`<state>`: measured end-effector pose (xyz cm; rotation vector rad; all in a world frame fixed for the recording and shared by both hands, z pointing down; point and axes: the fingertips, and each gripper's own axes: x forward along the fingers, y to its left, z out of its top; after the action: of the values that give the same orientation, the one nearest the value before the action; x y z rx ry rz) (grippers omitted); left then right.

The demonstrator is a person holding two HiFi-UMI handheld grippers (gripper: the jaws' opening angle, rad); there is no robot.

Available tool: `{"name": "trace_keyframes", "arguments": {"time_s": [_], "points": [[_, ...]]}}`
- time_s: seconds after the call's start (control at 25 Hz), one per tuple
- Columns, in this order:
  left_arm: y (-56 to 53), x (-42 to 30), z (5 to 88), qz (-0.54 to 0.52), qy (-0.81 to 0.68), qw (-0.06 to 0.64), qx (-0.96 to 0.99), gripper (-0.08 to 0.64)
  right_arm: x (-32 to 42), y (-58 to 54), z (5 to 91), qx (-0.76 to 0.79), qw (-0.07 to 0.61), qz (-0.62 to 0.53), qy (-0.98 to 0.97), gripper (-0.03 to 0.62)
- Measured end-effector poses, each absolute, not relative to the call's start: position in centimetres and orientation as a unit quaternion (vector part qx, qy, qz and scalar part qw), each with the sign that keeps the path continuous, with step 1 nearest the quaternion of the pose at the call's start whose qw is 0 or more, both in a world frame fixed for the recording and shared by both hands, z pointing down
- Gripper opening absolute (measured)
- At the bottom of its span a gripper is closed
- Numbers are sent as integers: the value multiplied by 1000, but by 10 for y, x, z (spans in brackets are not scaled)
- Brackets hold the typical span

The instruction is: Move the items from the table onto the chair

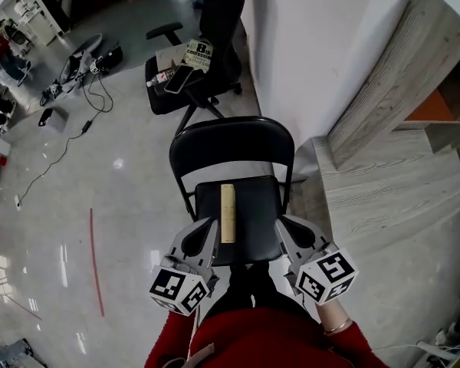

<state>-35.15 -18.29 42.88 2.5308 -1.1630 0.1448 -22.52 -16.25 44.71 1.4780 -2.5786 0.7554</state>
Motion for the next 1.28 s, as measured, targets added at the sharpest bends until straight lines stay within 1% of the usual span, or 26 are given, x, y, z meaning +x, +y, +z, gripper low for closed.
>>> {"name": "trace_keyframes", "arguments": {"time_s": [0.08,0.16,0.36,0.64,0.88,1.0,1.12,1.28], "points": [[-165,-345,405,36,-377,132,916,9,-228,-156,436,470,27,244,-848,14],[-147,-343,396,39,-353,110,928,8,-232,-149,426,459,25,234,-857,14],[-124,-348,394,12,-318,130,939,8,-242,-136,410,437,27,205,-875,14],[-125,-342,384,31,-303,99,947,8,-249,-123,407,432,24,196,-880,14],[-124,-342,390,37,-306,109,945,8,-252,-118,403,428,15,189,-884,12],[-122,-343,384,19,-303,112,946,8,-251,-116,398,430,6,184,-884,12],[-122,-345,373,1,-296,101,950,8,-245,-114,385,438,-16,168,-883,12],[-124,-342,361,3,-286,73,955,8,-233,-110,367,455,-34,136,-879,12]]}}
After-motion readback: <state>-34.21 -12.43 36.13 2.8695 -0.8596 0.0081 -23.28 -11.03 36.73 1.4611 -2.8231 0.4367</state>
